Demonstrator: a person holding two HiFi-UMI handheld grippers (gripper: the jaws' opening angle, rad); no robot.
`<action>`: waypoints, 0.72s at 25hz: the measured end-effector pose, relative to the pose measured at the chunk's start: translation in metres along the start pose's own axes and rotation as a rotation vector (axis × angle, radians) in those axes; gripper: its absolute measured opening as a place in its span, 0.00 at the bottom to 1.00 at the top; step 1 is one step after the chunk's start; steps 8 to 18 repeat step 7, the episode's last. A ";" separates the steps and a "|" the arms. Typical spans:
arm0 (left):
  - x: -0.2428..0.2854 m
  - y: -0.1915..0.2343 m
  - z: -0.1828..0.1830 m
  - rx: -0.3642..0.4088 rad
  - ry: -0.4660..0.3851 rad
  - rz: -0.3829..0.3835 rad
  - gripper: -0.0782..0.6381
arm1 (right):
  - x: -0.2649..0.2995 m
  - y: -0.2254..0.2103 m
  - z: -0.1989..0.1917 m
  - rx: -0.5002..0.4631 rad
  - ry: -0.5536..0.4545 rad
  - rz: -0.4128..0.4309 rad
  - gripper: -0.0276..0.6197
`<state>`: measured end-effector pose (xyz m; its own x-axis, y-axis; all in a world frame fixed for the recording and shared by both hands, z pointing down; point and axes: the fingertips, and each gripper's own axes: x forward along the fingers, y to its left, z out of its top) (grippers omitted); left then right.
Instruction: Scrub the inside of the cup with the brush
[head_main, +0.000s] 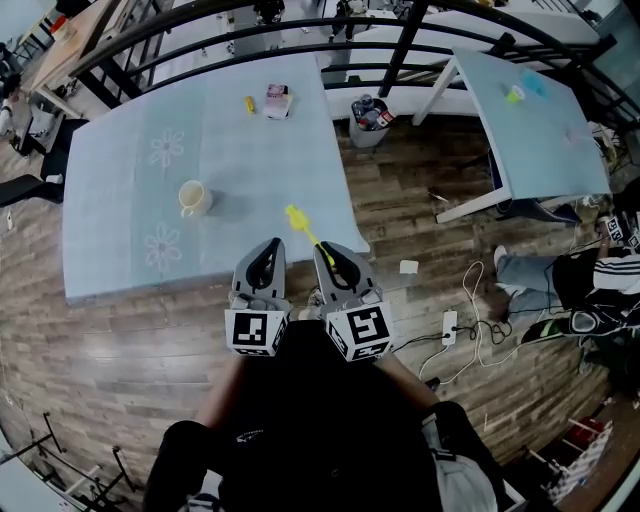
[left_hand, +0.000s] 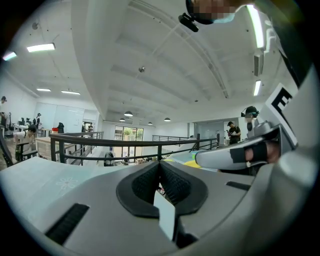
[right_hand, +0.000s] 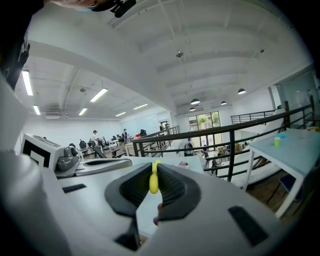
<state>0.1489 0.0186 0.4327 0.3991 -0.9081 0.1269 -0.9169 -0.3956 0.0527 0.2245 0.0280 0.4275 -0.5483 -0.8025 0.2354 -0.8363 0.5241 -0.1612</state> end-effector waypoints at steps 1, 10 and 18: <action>0.001 0.001 0.000 0.001 0.000 0.002 0.13 | 0.001 0.000 0.000 0.000 0.001 0.003 0.10; 0.005 0.000 -0.004 0.006 0.017 0.005 0.13 | 0.007 0.002 -0.004 0.005 0.023 0.024 0.10; 0.005 0.000 -0.004 0.006 0.017 0.005 0.13 | 0.007 0.002 -0.004 0.005 0.023 0.024 0.10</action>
